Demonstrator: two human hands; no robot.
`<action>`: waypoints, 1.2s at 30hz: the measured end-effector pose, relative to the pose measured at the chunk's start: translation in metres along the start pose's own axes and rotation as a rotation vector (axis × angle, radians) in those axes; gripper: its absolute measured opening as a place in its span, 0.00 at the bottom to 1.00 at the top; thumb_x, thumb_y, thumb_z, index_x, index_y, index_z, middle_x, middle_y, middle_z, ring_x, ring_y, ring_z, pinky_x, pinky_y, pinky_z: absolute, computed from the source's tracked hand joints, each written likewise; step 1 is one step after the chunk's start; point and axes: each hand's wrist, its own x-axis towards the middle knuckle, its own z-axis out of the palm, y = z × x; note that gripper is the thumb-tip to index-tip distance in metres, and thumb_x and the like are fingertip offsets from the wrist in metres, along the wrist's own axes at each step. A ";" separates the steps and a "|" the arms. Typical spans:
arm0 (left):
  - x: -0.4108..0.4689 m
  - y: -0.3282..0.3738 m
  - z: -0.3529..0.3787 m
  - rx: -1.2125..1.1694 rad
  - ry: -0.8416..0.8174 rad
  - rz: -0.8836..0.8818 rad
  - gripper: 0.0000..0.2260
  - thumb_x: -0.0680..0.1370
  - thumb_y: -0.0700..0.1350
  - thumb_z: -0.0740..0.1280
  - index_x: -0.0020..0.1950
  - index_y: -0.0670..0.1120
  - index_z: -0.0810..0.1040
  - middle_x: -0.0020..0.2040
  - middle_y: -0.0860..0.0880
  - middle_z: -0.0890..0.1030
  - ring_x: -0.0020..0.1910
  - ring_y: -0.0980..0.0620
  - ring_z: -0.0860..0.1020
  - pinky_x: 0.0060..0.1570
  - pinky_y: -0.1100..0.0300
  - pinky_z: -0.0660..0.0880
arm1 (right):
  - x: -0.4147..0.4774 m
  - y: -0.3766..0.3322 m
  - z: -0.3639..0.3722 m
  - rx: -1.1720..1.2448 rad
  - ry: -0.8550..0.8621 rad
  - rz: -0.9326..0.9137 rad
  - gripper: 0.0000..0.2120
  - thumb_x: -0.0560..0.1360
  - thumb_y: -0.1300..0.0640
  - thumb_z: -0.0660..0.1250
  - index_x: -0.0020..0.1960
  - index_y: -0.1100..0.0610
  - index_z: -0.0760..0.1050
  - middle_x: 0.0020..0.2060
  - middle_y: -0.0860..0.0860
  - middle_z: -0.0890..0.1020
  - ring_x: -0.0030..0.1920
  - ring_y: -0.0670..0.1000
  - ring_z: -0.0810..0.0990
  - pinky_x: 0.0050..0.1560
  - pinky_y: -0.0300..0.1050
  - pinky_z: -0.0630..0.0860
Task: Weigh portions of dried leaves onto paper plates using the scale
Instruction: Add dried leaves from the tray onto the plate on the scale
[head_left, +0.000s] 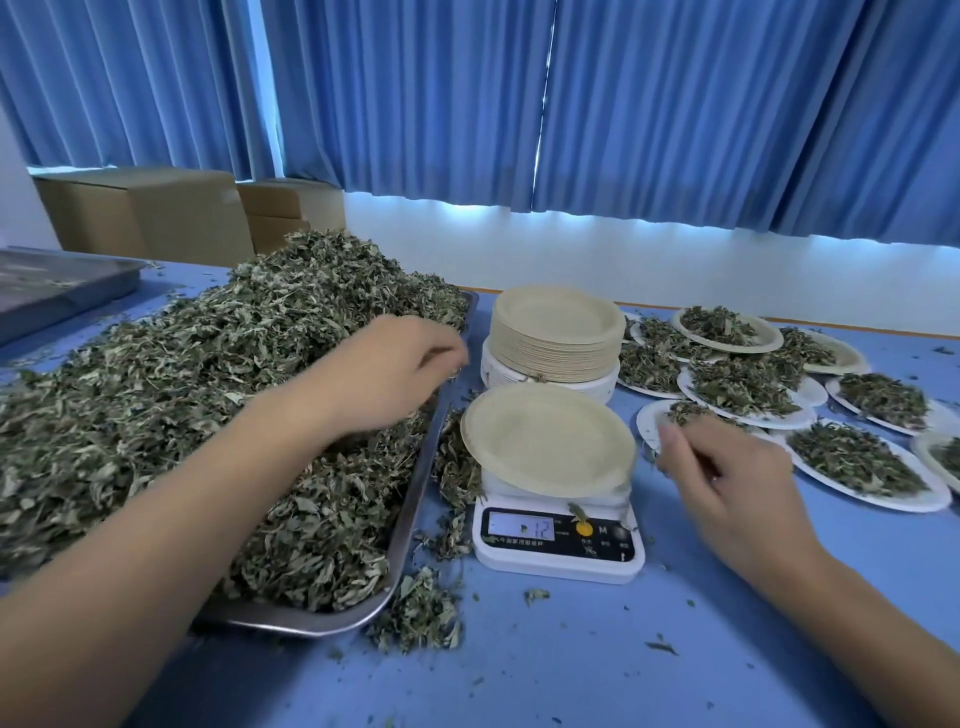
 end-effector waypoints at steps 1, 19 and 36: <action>0.002 -0.008 -0.003 0.095 -0.137 -0.086 0.12 0.84 0.52 0.58 0.58 0.51 0.81 0.49 0.51 0.84 0.41 0.52 0.82 0.49 0.50 0.81 | -0.002 0.007 -0.001 -0.010 -0.038 0.068 0.24 0.84 0.50 0.61 0.32 0.59 0.72 0.26 0.51 0.74 0.29 0.55 0.74 0.34 0.55 0.74; -0.013 -0.009 0.037 0.370 -0.632 -0.298 0.09 0.84 0.42 0.59 0.61 0.41 0.73 0.48 0.45 0.80 0.39 0.49 0.75 0.40 0.54 0.75 | -0.010 0.026 -0.002 -0.008 -0.301 0.253 0.24 0.83 0.50 0.63 0.29 0.54 0.74 0.24 0.43 0.77 0.27 0.47 0.73 0.32 0.49 0.71; 0.050 0.021 0.021 -0.307 0.423 -0.173 0.09 0.84 0.46 0.62 0.46 0.44 0.73 0.36 0.49 0.78 0.26 0.63 0.74 0.25 0.69 0.70 | -0.009 0.022 -0.004 0.017 -0.333 0.267 0.23 0.83 0.51 0.65 0.30 0.56 0.76 0.24 0.39 0.78 0.25 0.45 0.73 0.30 0.45 0.68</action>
